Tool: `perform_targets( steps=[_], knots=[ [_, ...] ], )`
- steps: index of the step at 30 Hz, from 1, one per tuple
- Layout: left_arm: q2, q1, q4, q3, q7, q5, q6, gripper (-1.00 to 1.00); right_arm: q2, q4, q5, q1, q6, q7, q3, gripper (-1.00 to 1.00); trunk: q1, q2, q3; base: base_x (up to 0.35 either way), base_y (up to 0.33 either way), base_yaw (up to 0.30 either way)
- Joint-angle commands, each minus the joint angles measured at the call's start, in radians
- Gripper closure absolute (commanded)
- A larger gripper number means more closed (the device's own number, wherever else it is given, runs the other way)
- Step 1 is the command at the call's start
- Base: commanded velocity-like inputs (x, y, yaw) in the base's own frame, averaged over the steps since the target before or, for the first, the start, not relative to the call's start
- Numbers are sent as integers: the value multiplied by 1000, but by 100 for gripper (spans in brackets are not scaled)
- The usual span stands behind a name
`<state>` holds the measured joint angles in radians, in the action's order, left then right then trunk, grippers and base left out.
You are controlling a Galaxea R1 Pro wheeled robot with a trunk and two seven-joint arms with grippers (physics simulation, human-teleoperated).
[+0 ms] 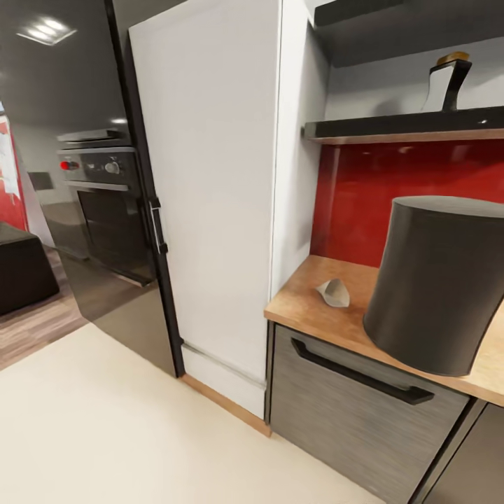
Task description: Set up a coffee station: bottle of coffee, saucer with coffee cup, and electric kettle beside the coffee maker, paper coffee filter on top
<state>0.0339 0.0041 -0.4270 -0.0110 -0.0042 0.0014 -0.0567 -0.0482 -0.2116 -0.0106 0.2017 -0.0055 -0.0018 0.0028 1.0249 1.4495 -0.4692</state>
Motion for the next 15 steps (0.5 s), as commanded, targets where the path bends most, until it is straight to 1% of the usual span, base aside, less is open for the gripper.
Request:
perform_targets(
  steps=[1, 7, 9, 15],
  knots=[
    [0, 0, -1, -1, 0, 0, -2, -100, 0, 0, -1, 1, -1, 0, 0, -100, 0, 0, -1, 59, 300, -6],
    [0, 0, -1, -1, 0, 0, -2, -100, -1, 0, 0, 1, 0, -1, 0, -100, 0, 0, -1, 92, 287, -17],
    [0, 0, -1, -1, 0, 0, -3, -100, -1, 0, 0, 1, 1, -1, 0, -100, 0, 0, -1, 39, 106, -174],
    [0, 0, -1, -1, 0, 0, -3, -100, -1, 0, 0, 1, 1, 0, 0, -100, 0, 0, -1, 8, 30, -245]
  ],
)
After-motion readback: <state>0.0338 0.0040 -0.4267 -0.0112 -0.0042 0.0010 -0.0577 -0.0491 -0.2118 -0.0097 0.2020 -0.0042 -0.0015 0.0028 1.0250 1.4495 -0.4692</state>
